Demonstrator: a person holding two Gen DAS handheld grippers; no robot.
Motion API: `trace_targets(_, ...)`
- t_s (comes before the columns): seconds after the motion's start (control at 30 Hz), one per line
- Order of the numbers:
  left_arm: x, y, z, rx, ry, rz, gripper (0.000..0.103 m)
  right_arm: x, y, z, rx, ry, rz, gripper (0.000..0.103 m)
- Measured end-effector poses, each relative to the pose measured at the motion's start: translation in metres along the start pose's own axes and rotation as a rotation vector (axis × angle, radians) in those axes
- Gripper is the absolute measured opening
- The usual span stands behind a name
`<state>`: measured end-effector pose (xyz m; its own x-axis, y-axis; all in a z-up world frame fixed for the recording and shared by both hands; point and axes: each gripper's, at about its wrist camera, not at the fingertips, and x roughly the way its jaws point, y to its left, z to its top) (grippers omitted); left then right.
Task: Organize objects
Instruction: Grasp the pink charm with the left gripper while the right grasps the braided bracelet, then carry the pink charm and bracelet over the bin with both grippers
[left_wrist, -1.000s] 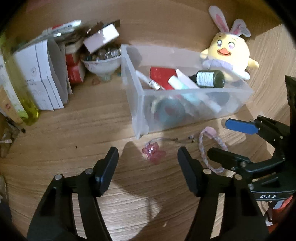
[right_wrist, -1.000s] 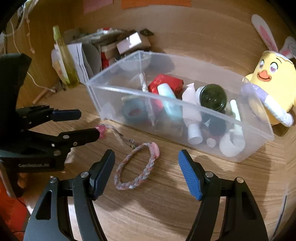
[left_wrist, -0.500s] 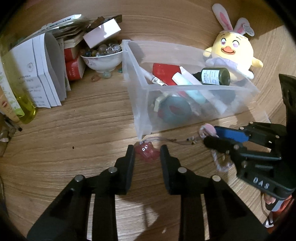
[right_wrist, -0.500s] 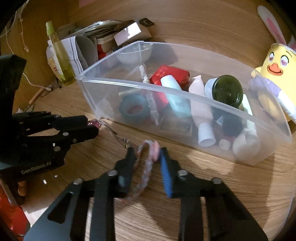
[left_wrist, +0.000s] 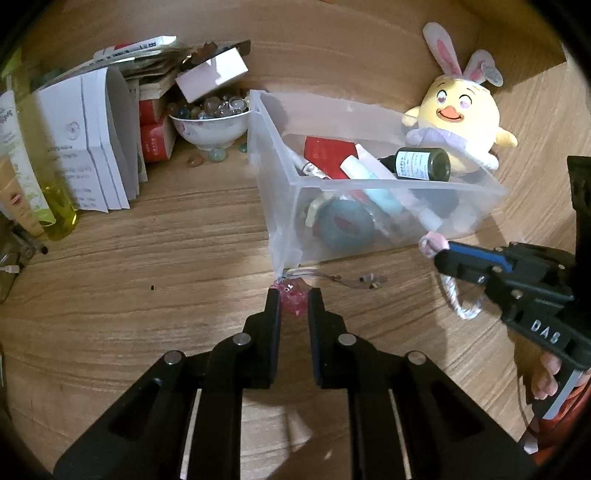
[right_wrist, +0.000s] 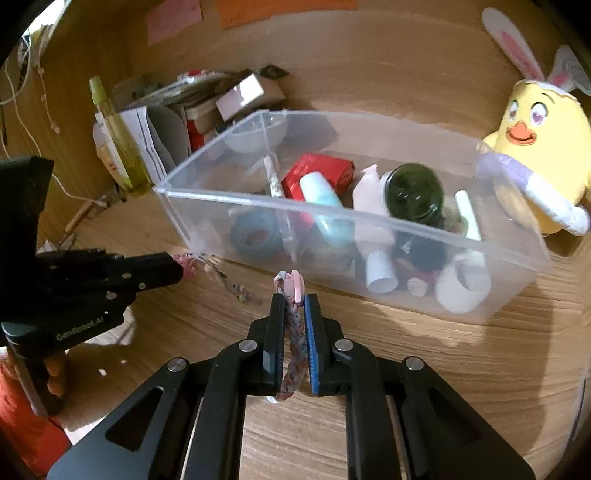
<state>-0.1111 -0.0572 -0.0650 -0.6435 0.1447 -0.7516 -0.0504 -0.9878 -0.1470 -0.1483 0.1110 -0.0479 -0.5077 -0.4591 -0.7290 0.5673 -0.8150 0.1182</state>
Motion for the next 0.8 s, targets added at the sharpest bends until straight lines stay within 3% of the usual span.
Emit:
trace_targets(0.33,-0.028,-0.01,-0.001,-0.004,-0.059,-0.02,0.013,-0.035,-0.004,0.003,0.012,-0.074,-0.011,0.009)
trace_targets(0.8,-0.075,-0.037,0.027,0.024,-0.198,-0.062,0.013,-0.074,-0.014,0.015,0.023,-0.193,-0.018,0.009)
